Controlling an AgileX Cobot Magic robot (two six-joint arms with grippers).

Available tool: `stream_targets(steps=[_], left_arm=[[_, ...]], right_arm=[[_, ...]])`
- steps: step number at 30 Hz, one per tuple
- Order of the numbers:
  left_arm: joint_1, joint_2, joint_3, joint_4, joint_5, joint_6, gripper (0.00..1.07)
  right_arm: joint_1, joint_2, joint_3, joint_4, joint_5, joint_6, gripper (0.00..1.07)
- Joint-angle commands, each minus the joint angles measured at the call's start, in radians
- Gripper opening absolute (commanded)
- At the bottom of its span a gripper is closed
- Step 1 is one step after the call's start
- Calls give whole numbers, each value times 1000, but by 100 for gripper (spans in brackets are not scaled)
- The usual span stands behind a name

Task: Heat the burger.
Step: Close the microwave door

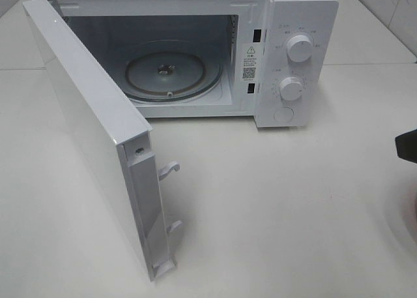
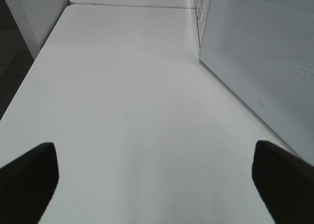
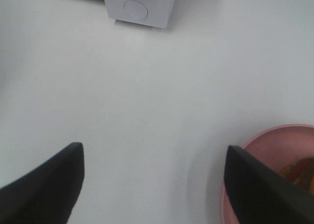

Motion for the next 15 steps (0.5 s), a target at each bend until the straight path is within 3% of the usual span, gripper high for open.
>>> stream_targets(steps=[1, 8, 15], left_arm=[[2, -13, 2, -4, -9, 0, 100], [2, -13, 2, -4, -9, 0, 100], [2, -13, 2, -4, -9, 0, 100]], right_arm=[[-5, -74, -6, 41, 56, -52, 80], [-5, -175, -6, 68, 168, -61, 80], [-22, -389, -6, 76, 275, -46, 79]])
